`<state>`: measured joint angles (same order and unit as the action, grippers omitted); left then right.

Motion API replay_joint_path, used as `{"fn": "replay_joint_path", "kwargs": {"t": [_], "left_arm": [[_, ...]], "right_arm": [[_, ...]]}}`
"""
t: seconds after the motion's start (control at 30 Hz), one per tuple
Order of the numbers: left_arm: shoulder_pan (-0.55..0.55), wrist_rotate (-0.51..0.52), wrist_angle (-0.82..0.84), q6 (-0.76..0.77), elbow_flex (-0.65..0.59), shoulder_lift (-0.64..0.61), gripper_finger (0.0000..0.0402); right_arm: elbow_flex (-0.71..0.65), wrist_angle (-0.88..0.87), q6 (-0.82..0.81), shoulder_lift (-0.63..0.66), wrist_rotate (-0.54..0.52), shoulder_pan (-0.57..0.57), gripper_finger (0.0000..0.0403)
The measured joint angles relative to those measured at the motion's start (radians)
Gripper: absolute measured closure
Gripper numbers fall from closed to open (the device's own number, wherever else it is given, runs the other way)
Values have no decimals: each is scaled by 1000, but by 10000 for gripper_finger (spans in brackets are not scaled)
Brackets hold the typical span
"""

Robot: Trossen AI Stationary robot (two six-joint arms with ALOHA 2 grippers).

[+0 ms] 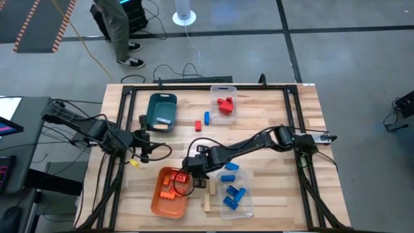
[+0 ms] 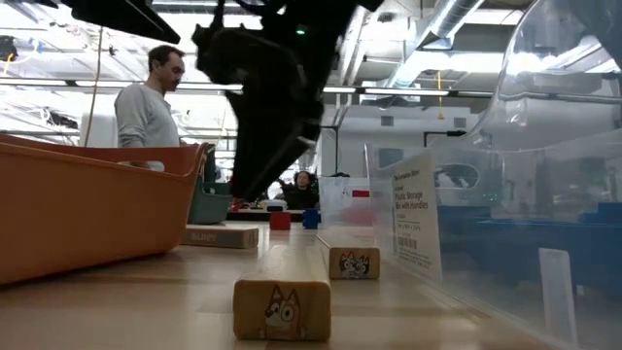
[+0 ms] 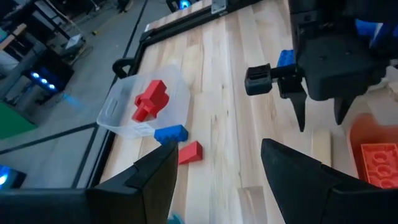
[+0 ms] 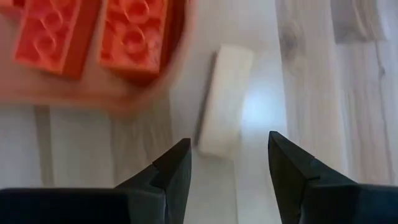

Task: Sort blocks
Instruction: Put the brown wooden block into the blue bin

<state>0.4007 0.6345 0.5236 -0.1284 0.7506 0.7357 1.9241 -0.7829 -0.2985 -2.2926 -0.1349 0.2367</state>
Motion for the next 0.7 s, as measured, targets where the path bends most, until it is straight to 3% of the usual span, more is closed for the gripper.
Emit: {"fn": "replay_joint_path", "kwargs": {"t": [0.17, 0.7], "left_arm": [[0, -1, 20, 24, 0, 4, 178], [0, -1, 46, 44, 0, 3, 178]], "right_arm": [[61, -51, -44, -40, 2, 3, 219], [28, 22, -98, -56, 5, 6, 219]]}}
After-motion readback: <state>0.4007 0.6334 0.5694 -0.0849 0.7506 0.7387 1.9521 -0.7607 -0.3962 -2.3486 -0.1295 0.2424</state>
